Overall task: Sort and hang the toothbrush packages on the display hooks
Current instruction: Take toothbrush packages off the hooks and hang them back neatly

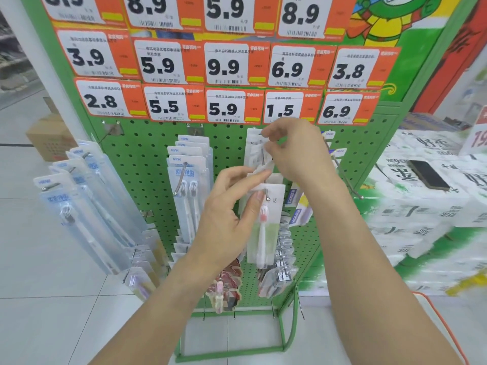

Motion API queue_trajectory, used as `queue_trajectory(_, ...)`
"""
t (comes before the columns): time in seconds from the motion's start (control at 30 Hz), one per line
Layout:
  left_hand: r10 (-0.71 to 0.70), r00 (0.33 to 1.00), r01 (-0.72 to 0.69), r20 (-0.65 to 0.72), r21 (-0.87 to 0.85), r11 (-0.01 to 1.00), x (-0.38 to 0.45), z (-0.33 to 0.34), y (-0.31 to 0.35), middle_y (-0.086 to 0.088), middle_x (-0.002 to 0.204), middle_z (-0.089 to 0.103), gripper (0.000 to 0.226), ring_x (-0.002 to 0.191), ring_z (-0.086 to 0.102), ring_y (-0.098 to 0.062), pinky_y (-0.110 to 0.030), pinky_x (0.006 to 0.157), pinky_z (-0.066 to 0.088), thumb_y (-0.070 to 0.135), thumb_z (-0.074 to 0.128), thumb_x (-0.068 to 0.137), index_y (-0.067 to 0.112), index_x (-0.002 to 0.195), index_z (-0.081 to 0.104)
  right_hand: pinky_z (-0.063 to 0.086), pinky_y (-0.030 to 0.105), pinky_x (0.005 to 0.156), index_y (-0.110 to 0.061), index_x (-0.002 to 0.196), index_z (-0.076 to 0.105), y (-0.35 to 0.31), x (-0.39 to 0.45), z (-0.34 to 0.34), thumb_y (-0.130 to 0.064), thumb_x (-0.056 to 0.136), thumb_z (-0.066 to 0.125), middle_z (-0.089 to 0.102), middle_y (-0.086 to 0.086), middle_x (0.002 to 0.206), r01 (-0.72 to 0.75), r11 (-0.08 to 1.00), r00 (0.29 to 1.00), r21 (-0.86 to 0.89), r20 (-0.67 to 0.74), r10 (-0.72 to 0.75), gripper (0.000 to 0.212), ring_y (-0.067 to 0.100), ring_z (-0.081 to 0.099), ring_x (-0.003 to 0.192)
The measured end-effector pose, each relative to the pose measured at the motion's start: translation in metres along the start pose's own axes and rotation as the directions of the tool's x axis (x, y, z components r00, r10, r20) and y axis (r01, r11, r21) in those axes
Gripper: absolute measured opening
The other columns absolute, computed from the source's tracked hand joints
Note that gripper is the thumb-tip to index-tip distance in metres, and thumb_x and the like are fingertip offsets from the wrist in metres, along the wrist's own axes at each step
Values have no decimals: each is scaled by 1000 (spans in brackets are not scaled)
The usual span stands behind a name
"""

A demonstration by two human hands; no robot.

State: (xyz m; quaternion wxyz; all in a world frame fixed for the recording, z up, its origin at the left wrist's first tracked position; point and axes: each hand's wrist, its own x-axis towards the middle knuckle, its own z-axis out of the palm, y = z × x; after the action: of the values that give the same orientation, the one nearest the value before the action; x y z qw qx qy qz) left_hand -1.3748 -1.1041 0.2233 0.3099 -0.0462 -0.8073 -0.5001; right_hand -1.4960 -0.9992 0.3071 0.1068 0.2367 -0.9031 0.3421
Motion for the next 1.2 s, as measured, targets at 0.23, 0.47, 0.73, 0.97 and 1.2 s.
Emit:
queue_trajectory(0.23,25,999,-24,41,-7,1000,5,-4,3,6,131,56,35,128,51,-3,-8,102,36,11,60,100,24,132,65,42,27,73,-24,93,75,-12,10,-16,-13,90,71,63,-7,87,-13,986,987,-166,155,39,12,14,58,86)
queue_trajectory(0.47,18,997,-17,70,-10,1000,11,-6,9,7,131,57,36,121,52,4,-4,93,41,5,61,98,22,129,64,44,27,72,-25,92,63,-25,11,-22,-12,94,66,65,0,98,-15,967,959,-254,269,86,13,20,61,91)
queue_trajectory(0.73,-6,990,2,139,29,1000,20,-9,7,13,135,53,40,129,46,3,-26,111,39,7,59,97,22,134,58,51,32,72,-29,81,67,-22,8,-28,-8,87,71,70,11,102,-36,958,990,-285,121,73,22,26,67,87)
queue_trajectory(0.97,-6,989,-2,149,58,998,18,-6,6,8,134,49,41,114,48,16,-4,96,36,9,57,98,19,138,55,57,38,75,-20,92,75,-17,-11,-41,4,84,65,71,14,97,-49,936,999,-349,-3,52,28,31,66,84)
queue_trajectory(1.2,37,989,-52,141,108,993,18,-5,0,8,136,49,41,127,45,2,-8,107,32,12,55,100,20,140,53,52,32,79,-20,101,78,-11,-48,-60,-11,90,69,74,11,95,-74,949,995,-306,-90,49,17,31,66,86)
